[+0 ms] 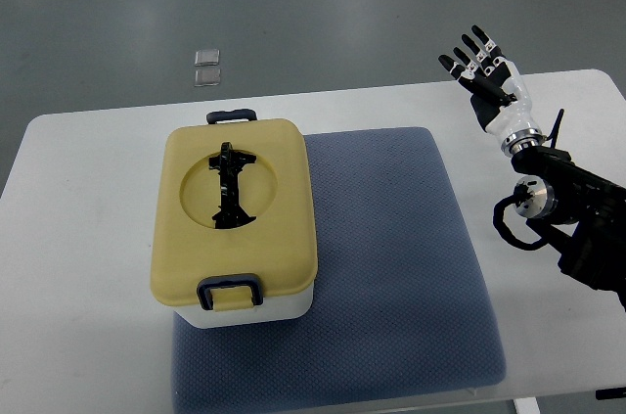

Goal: Open white storage box with right hand
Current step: 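Swing the right hand over the box toward the black lid handle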

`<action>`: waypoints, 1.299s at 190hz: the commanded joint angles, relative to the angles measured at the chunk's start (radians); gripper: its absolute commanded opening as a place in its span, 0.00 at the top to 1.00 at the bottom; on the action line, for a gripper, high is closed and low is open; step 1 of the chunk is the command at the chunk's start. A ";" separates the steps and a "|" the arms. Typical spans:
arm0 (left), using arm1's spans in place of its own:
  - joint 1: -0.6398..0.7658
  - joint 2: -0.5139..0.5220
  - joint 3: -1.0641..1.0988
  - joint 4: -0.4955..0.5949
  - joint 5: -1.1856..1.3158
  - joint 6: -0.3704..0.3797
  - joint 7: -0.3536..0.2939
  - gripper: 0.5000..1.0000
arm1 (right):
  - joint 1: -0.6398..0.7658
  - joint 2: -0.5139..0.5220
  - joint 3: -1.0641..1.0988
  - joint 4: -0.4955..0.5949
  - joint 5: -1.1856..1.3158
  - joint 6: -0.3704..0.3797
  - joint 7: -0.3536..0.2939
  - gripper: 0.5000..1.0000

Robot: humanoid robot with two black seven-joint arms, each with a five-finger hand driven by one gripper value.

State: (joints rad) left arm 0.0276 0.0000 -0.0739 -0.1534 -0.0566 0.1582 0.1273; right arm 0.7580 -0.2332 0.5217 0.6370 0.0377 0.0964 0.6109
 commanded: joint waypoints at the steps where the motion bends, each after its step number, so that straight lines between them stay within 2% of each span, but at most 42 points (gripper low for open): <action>1: 0.000 0.000 0.000 0.000 0.000 0.000 0.000 0.00 | 0.001 -0.003 0.000 0.001 -0.004 0.000 0.000 0.14; 41: 0.000 0.000 -0.001 0.000 0.000 0.000 0.000 0.00 | 0.027 -0.029 -0.012 0.004 -0.053 0.011 0.000 0.14; 98: 0.000 0.000 -0.001 0.000 0.000 0.000 0.000 0.00 | 0.190 -0.063 -0.025 0.029 -0.429 0.023 0.000 0.14; 138: 0.000 0.000 -0.001 0.000 0.000 0.000 0.000 0.00 | 0.346 -0.106 -0.126 0.096 -0.845 0.095 0.000 0.14; 155: 0.000 0.000 0.000 0.000 0.000 0.000 0.000 0.00 | 0.438 -0.140 -0.184 0.167 -0.984 0.140 0.000 0.14; 188: 0.000 0.000 0.000 0.000 0.000 0.000 0.000 0.00 | 0.606 -0.143 -0.301 0.296 -1.187 0.210 0.000 0.14; 221: 0.000 0.000 0.000 0.000 0.000 0.000 0.000 0.00 | 0.747 -0.107 -0.364 0.366 -1.306 0.299 0.000 0.14; 247: 0.000 0.000 0.000 0.000 0.000 0.000 0.000 0.00 | 0.794 -0.021 -0.408 0.375 -1.423 0.319 0.000 0.15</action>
State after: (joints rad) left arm 0.0276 0.0000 -0.0739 -0.1533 -0.0568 0.1581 0.1273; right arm 1.5153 -0.3191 0.1481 1.0047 -1.2941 0.4005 0.6109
